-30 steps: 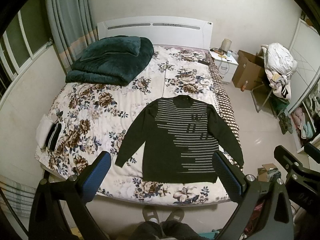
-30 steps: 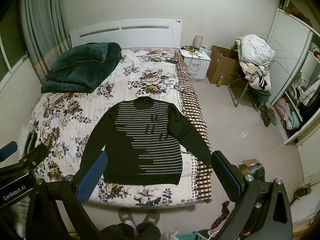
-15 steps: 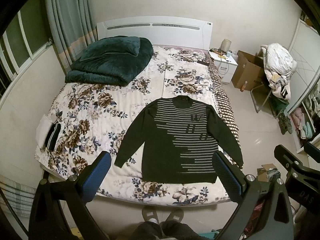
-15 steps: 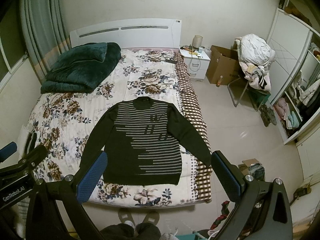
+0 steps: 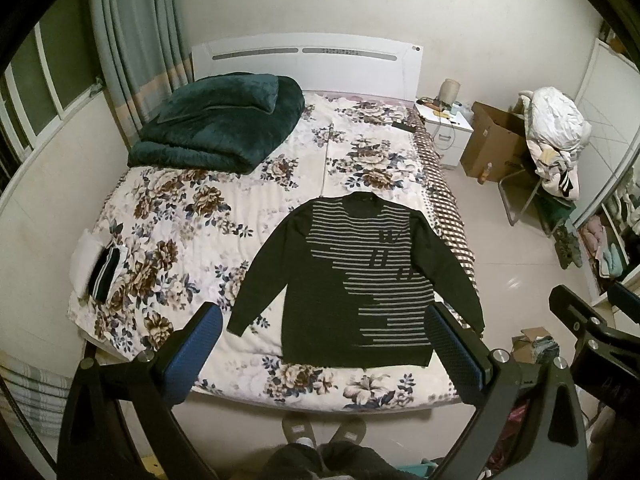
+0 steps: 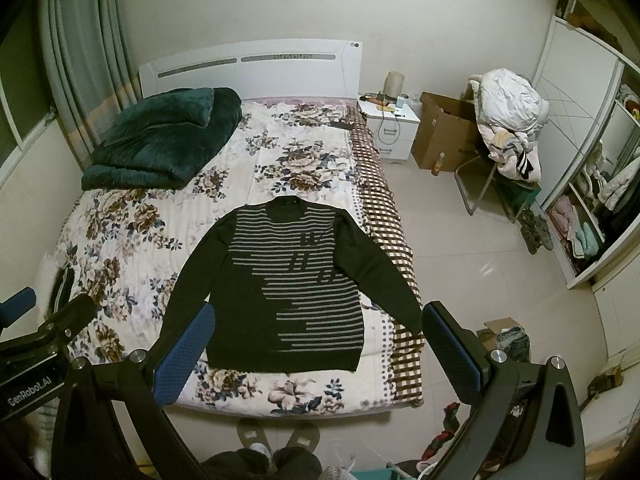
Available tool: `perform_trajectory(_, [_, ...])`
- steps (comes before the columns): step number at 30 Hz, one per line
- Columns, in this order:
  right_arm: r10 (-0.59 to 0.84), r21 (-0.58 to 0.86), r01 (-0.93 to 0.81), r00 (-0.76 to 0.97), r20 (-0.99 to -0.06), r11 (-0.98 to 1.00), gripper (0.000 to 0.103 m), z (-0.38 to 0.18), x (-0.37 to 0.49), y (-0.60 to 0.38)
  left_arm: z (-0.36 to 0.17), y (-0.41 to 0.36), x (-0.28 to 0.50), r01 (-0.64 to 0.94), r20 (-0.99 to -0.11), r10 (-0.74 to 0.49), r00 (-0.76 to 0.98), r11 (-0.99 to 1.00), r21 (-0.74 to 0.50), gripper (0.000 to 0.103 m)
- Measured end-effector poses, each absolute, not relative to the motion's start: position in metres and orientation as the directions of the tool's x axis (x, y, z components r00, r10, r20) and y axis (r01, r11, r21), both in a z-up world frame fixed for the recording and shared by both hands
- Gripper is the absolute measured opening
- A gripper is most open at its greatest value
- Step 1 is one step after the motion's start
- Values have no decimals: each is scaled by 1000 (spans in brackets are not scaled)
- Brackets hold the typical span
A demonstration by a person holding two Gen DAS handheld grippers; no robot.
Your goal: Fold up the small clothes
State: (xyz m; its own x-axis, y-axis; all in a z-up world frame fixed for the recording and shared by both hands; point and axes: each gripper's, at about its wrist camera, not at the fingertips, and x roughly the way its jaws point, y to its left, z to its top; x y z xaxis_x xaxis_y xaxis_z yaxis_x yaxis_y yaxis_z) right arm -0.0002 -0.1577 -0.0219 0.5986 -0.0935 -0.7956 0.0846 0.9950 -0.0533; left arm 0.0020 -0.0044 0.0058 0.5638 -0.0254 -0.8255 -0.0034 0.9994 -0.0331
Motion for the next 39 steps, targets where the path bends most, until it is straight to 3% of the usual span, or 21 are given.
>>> perform_trajectory(10, [-61, 7, 114, 578, -814, 993, 103, -23, 20, -181, 10, -16, 20, -13, -801, 14, 598, 1000, 7, 103])
perform_trajectory(16, [-84, 75, 281, 513, -854, 957, 103, -91, 54, -233, -30, -24, 61, -20, -739, 96, 667, 994, 110, 103])
perform_trajectory(21, [-94, 129, 487, 408, -908, 864, 103, -198, 68, -314, -109, -36, 109, 9, -798, 95, 595, 992, 124, 103])
perform_trajectory(23, [-72, 158, 573, 359, -931, 804, 94, -252, 75, -357, -144, -46, 128, 10, -822, 107, 560, 991, 136, 103])
perform_trajectory(25, [-41, 182, 639, 318, -947, 747, 73, -306, 72, -396, -180, -57, 146, 3, -842, 126, 525, 989, 150, 103])
perform_trajectory(26, [-21, 191, 678, 291, -957, 710, 69, -338, 73, -419, -198, -63, 155, -6, -848, 137, 512, 988, 156, 103])
perform_trajectory(33, [153, 307, 863, 267, -951, 402, 69, -556, 96, -558, -320, -101, 214, -73, -882, 216, 418, 976, 204, 103])
perform_trajectory(39, [220, 359, 918, 320, -921, 167, 72, -693, 123, -613, -424, -116, 259, -90, -908, 262, 326, 965, 246, 103])
